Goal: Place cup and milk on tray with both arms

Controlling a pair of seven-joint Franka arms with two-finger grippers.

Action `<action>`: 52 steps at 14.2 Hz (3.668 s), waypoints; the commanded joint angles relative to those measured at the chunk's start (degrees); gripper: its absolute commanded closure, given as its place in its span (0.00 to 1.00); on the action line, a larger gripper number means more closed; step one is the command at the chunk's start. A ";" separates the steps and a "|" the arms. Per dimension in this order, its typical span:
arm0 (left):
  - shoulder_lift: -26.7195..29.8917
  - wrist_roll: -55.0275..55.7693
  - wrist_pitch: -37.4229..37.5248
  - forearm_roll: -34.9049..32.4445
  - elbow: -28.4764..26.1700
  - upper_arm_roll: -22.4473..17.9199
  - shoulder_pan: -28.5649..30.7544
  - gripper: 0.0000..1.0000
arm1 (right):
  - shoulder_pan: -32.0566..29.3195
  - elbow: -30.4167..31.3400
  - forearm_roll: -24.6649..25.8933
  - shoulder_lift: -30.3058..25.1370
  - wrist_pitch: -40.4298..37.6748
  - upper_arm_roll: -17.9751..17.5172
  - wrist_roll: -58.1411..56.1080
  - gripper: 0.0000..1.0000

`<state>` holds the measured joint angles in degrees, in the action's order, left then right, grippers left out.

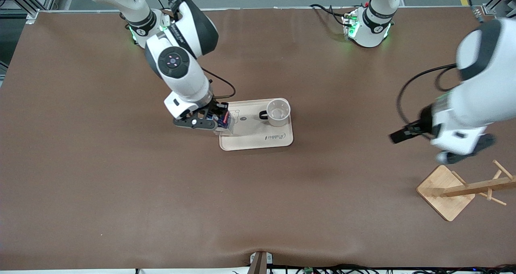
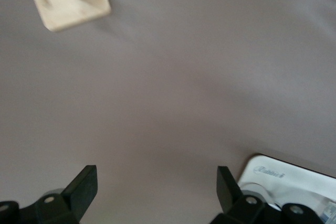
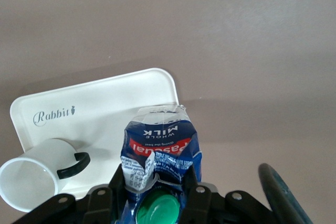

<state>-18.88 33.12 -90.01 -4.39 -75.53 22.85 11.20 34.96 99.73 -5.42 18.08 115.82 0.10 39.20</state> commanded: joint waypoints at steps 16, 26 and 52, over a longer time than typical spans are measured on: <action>19.92 -29.95 5.11 2.26 -9.35 -15.25 -2.74 0.00 | 4.60 -2.17 -0.21 3.36 1.43 0.69 0.88 0.00; 24.68 -25.21 3.61 3.07 -15.53 -16.61 -5.31 0.00 | -0.05 -19.29 0.40 2.66 -12.41 1.22 0.53 0.00; 24.94 -25.12 3.18 2.98 -15.35 -16.26 -4.70 0.00 | -20.17 -20.28 7.88 -13.95 -34.26 1.83 -18.76 0.00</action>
<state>4.85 7.31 -86.11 -2.03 -90.09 6.32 6.22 18.60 75.20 2.22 7.17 80.93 2.57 27.45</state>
